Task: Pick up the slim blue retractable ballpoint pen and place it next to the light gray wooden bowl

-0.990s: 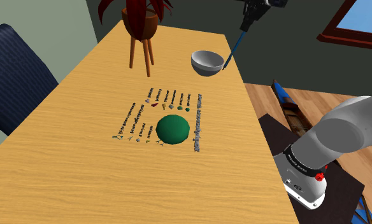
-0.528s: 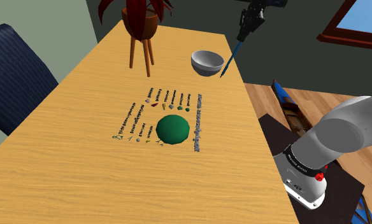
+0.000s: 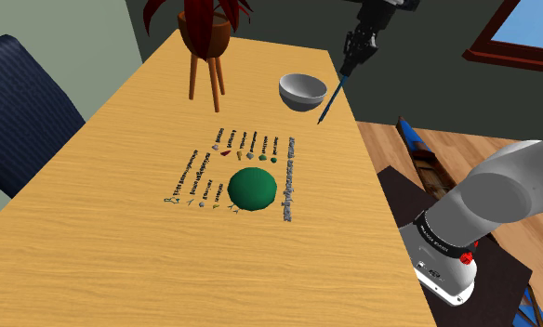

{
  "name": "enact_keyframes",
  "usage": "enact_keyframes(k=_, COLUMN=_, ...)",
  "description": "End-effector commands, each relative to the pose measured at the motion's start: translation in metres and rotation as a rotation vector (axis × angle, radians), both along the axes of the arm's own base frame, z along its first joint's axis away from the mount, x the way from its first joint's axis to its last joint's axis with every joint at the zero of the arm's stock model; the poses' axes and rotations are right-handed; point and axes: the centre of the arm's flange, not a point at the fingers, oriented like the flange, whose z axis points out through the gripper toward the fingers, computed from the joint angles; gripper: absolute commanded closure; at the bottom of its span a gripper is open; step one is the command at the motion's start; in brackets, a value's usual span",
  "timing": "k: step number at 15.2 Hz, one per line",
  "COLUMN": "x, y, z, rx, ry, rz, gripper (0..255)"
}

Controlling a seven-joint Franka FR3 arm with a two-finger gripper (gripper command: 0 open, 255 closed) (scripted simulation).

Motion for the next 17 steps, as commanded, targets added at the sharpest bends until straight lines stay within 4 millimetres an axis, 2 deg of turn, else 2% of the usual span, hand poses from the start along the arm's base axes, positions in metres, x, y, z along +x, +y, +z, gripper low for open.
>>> enact_keyframes(k=1, x=0.0, y=0.001, z=-0.011, rx=0.0, ry=0.0, rz=0.0, gripper=255)
enact_keyframes(k=10, x=0.0, y=0.001, z=-0.061, rx=0.0, ry=0.0, rz=0.0, gripper=255)
enact_keyframes(k=17, x=0.0, y=0.001, z=-0.061, rx=0.0, ry=0.0, rz=0.0, gripper=255)
